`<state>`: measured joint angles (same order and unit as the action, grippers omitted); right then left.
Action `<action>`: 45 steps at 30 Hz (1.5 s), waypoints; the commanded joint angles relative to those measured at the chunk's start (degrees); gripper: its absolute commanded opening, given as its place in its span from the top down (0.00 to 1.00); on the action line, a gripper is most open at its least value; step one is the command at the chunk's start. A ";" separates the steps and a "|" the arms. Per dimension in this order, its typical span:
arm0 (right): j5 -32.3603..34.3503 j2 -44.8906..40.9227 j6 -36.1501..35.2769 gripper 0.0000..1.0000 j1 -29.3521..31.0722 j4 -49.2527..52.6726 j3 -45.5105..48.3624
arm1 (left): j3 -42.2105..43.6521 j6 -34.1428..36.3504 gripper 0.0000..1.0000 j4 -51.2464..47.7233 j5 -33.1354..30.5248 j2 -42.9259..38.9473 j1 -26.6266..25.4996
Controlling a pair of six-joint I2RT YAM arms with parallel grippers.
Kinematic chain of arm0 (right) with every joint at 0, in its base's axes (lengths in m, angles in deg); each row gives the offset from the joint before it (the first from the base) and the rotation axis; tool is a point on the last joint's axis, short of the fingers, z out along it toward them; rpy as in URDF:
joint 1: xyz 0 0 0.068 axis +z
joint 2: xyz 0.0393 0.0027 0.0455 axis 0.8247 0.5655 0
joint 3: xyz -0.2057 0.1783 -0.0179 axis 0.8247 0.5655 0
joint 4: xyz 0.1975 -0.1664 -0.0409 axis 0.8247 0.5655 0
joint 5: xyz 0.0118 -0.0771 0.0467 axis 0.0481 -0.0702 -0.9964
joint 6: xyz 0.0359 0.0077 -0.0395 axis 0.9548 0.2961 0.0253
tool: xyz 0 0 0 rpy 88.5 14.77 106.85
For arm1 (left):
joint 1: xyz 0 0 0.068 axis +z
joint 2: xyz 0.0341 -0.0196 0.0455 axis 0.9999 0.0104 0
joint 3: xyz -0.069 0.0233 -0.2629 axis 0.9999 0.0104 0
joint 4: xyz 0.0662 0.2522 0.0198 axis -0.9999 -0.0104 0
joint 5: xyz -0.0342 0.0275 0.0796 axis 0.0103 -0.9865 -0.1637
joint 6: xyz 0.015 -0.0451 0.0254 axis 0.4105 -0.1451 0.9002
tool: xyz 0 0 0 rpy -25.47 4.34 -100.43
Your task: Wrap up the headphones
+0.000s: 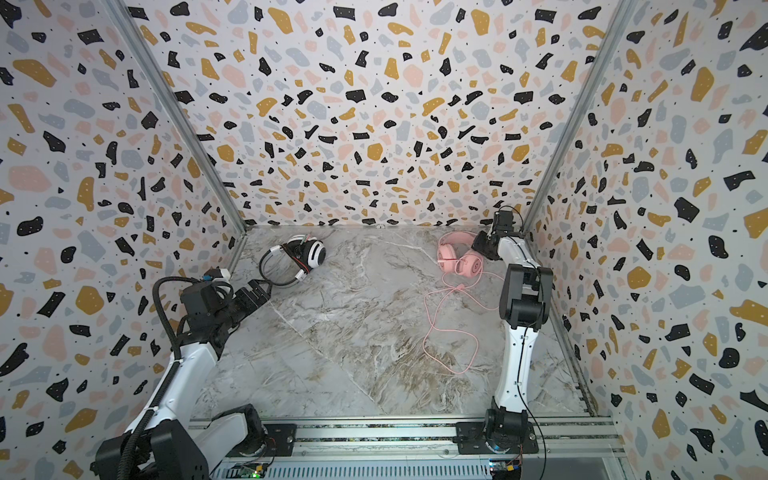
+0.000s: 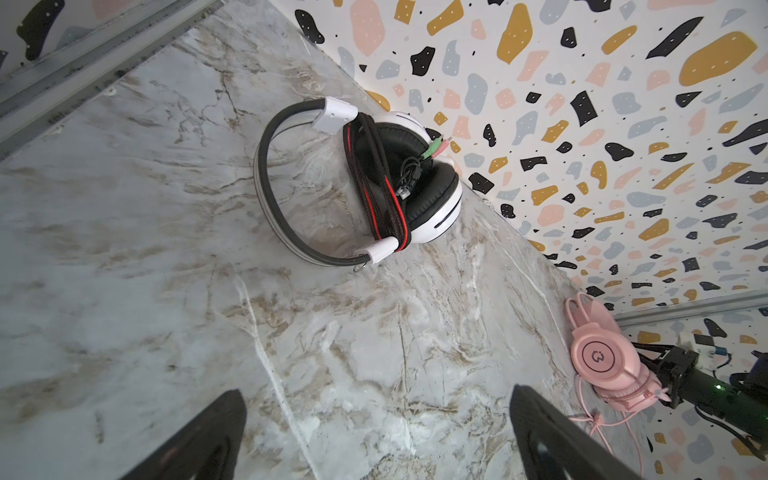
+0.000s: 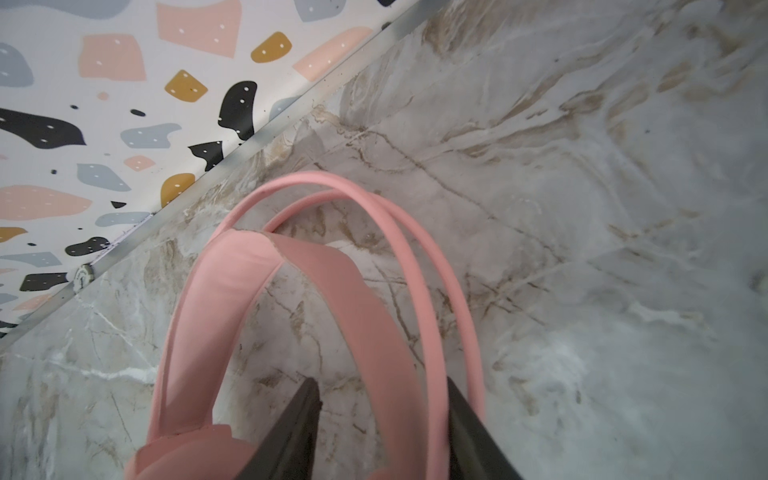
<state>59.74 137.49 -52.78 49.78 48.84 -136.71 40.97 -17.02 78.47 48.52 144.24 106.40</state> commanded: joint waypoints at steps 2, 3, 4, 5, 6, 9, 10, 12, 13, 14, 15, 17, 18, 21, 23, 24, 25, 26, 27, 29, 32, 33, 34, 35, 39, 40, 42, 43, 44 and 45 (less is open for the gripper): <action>-1.75 -3.30 -1.47 0.70 0.92 -1.30 9.81 | -3.13 2.86 0.00 -2.11 2.19 -0.24 0.15; -1.50 -5.04 -1.78 0.74 1.48 -3.40 12.57 | -3.74 4.00 0.00 -3.59 2.56 0.13 0.07; -0.85 -6.79 -2.03 0.75 1.94 -5.06 14.52 | -4.52 5.57 0.00 -5.32 2.84 0.49 0.12; -0.12 -8.82 -2.34 0.79 2.61 -7.25 17.10 | -5.25 7.21 0.00 -7.21 2.82 0.78 0.14; 0.16 -10.70 -2.87 0.85 3.23 -9.18 19.69 | -5.76 8.45 0.00 -8.79 2.56 0.87 0.12; 0.68 -16.13 -3.30 0.87 5.10 -13.09 25.94 | -5.64 9.82 0.00 -10.58 2.84 0.75 -0.03; 0.37 -17.94 -3.10 0.88 5.61 -14.91 28.60 | -5.38 9.83 0.01 -10.59 3.78 0.61 -0.10; -0.34 -22.51 -1.72 0.89 6.74 -20.23 35.34 | -4.12 9.05 0.01 -9.89 5.12 -0.38 -0.67; -1.06 -24.61 -1.41 0.89 7.34 -22.76 38.29 | -3.31 8.14 0.02 -8.90 5.17 -1.12 -1.02; -1.32 -26.90 -1.06 0.90 8.13 -25.28 41.14 | -2.13 7.03 0.02 -7.66 5.27 -1.84 -1.62; -1.45 -29.13 -1.08 0.90 8.92 -27.27 43.95 | -1.22 6.06 0.03 -6.32 5.33 -2.33 -2.47; -1.44 -32.87 -1.42 0.91 10.82 -30.52 48.11 | -0.93 5.65 0.04 -6.12 4.65 -2.53 -5.17; -1.47 -34.54 -1.25 0.92 12.02 -31.74 49.85 | -1.40 5.99 0.04 -6.65 3.44 -2.27 -7.13; -8.03 -37.88 -0.68 0.92 14.72 -33.11 53.34 | -2.03 5.56 0.03 -4.28 2.65 -1.10 -12.29; -9.56 -39.46 -1.00 0.92 17.03 -34.23 55.21 | -2.97 5.18 0.02 -2.86 1.84 0.28 -15.78; -9.73 -40.20 -1.93 0.92 18.47 -35.17 56.11 | -4.10 5.38 0.02 -2.97 1.22 1.37 -17.50; -9.53 -40.63 -2.85 0.92 19.64 -35.67 56.56 | -5.48 6.04 0.02 -3.56 0.75 2.44 -19.05; -9.28 -40.94 -4.29 0.92 21.06 -35.56 56.71 | -7.18 6.96 0.02 -4.42 0.17 3.80 -20.74; -9.33 -41.09 -5.62 0.91 22.22 -34.66 56.50 | -9.03 8.09 0.02 -5.36 -0.31 5.17 -22.40; -8.84 -41.49 -7.66 0.90 24.34 -33.27 56.54 | -12.16 10.31 0.01 -7.25 -1.36 7.38 -25.54; -6.73 -42.32 -10.20 0.88 27.06 -34.52 58.14 | -16.09 12.91 0.00 -9.68 -4.65 9.77 -29.31; -5.52 -42.69 -10.99 0.88 28.05 -34.68 58.81 | -17.07 13.46 0.00 -9.96 -5.50 10.46 -30.34; -4.47 -43.15 -11.61 0.88 28.82 -34.78 59.24 | -17.90 13.83 0.00 -10.27 -6.25 11.18 -31.17; -3.10 -43.70 -11.90 0.88 29.70 -35.39 60.19 | -19.21 13.90 0.00 -11.03 -7.83 12.26 -32.22; -1.66 -46.00 -11.06 0.88 32.32 -40.47 63.84 | -24.80 15.25 0.00 -16.11 -13.05 17.16 -36.70; -1.68 -46.42 -10.72 0.88 32.76 -41.59 64.66 | -25.64 15.81 0.00 -16.53 -13.98 18.04 -37.89; -1.63 -47.19 -10.22 0.88 34.06 -44.94 67.02 | -28.38 18.09 0.00 -18.58 -16.13 20.48 -40.82; -1.66 -47.39 -10.28 0.88 34.64 -46.21 67.94 | -30.05 19.26 0.00 -20.02 -17.11 21.67 -41.99; -1.65 -47.39 -10.42 0.88 35.10 -47.09 68.51 | -32.04 20.75 0.00 -21.76 -17.91 22.87 -43.23; -1.67 -47.22 -10.70 0.88 35.57 -47.07 68.57 | -34.06 22.20 0.00 -23.36 -18.43 24.11 -44.35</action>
<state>57.55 92.00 -62.94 84.07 6.77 -68.70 11.52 -0.15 59.93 34.12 166.49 64.56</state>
